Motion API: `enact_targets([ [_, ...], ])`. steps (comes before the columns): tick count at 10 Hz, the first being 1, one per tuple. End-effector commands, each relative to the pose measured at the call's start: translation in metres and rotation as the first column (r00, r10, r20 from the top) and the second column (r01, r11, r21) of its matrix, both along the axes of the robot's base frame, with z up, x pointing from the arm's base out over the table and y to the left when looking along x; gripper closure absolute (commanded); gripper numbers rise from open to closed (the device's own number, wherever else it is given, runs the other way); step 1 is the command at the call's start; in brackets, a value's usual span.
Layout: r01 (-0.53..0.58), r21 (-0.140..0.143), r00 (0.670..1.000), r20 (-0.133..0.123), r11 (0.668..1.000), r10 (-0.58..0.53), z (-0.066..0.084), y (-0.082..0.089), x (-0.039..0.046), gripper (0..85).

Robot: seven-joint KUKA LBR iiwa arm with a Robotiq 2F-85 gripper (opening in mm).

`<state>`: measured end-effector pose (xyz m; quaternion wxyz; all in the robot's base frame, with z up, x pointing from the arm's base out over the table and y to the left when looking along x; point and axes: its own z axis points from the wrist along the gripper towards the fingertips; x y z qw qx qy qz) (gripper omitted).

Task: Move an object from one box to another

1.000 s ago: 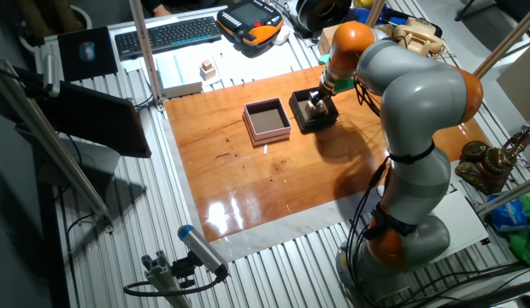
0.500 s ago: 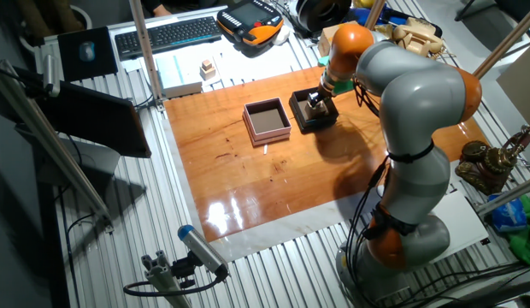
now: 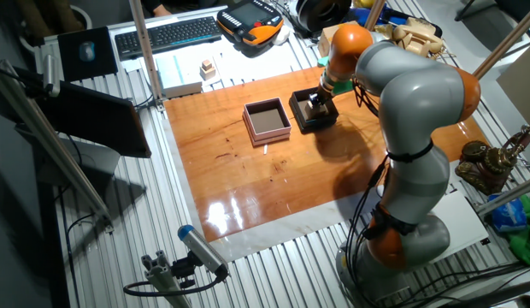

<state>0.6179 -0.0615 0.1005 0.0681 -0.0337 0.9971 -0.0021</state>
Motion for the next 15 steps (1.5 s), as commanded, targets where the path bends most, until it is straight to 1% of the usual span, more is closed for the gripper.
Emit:
enact_targets([
  [1, -0.005, -0.001, 1.0, -0.004, 1.0, 0.005, 0.0, 0.0, 0.0, 51.0],
  [2, -0.013, 0.003, 1.0, -0.012, 1.0, 0.013, 0.001, 0.0, -0.0002, 51.0],
  [3, -0.025, 0.009, 0.999, -0.022, 1.0, 0.025, 0.0, -0.001, -0.0001, 68.0],
  [4, -0.031, 0.009, 0.999, -0.027, 0.999, 0.031, 0.0, -0.001, -0.0002, 85.0],
  [6, -0.036, 0.013, 0.999, -0.03, 0.999, 0.036, 0.001, -0.001, -0.0012, 85.0],
  [7, -0.03, 0.009, 0.999, -0.031, 1.0, 0.03, 0.005, -0.001, -0.0033, 85.0],
  [9, -0.001, 0.009, 0.999, -0.045, 1.0, 0.001, 0.019, 0.006, -0.0099, 85.0],
  [11, 0.061, 0.0, 0.997, -0.051, 0.998, -0.06, 0.029, 0.023, -0.0187, 85.0],
  [12, 0.077, -0.009, 0.996, -0.051, 0.997, -0.078, 0.032, 0.031, -0.0225, 85.0],
  [13, 0.09, -0.01, 0.995, -0.053, 0.996, -0.09, 0.034, 0.038, -0.0256, 85.0],
  [15, 0.109, -0.024, 0.992, -0.056, 0.994, -0.111, 0.04, 0.051, -0.0287, 85.0],
])
